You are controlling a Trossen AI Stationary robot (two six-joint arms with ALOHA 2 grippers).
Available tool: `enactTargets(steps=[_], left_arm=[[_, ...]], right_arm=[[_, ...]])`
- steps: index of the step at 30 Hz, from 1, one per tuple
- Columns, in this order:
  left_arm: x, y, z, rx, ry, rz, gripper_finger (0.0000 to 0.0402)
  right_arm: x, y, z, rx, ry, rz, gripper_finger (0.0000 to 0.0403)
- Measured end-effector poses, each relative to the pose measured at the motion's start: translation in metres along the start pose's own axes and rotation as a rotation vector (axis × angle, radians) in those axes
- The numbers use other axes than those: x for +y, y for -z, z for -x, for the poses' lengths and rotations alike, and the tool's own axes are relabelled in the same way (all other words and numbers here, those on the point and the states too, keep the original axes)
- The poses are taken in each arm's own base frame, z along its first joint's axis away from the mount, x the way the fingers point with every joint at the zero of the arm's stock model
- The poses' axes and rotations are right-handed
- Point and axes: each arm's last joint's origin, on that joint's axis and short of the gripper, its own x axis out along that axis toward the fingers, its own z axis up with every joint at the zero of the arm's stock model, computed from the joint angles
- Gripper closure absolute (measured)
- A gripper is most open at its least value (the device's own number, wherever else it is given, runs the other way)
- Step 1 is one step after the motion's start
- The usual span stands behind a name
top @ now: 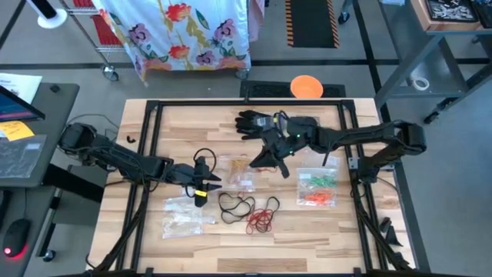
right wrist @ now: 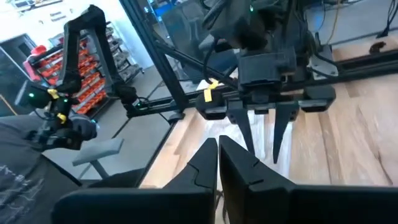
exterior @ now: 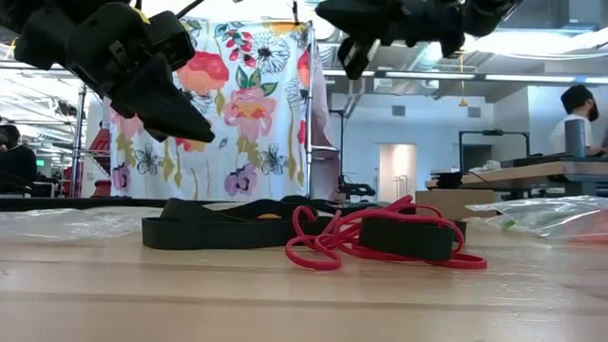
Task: Sort rubber bands
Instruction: Close the transparent zip bag containing the yellow rubber bands
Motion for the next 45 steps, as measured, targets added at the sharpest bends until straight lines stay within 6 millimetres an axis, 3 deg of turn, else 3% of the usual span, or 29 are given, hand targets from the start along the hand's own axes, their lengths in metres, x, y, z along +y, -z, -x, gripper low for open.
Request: enactTargets(steps=[12,17,21,28,35,41,45], left_arm=[[-0.002,0.001,0.000,0.007,0.008,-0.013,0.0281],[-0.010,0.008,0.003,0.042,0.018,-0.117,0.0281],[-0.015,0.011,0.005,0.027,-0.044,-0.186,0.0281],[-0.014,0.030,-0.020,0.114,-0.173,-0.270,0.0281],[-0.020,0.033,-0.046,0.098,-0.223,-0.369,0.0281],[-0.025,0.039,-0.056,0.131,-0.169,-0.385,0.0281],[-0.024,0.040,-0.056,0.143,-0.194,-0.407,0.0281]], right_arm=[[-0.006,0.000,0.006,0.013,0.040,-0.026,0.0388],[-0.005,-0.002,0.005,0.002,0.034,-0.017,0.0388],[-0.003,-0.014,0.006,-0.097,0.009,0.052,0.0388],[0.001,-0.025,0.006,-0.160,-0.010,0.096,0.0388],[0.005,-0.037,0.004,-0.166,-0.016,0.172,0.0388],[-0.012,-0.046,0.017,-0.086,0.071,0.109,0.0388],[-0.028,-0.041,0.027,-0.024,0.143,0.062,0.0388]])
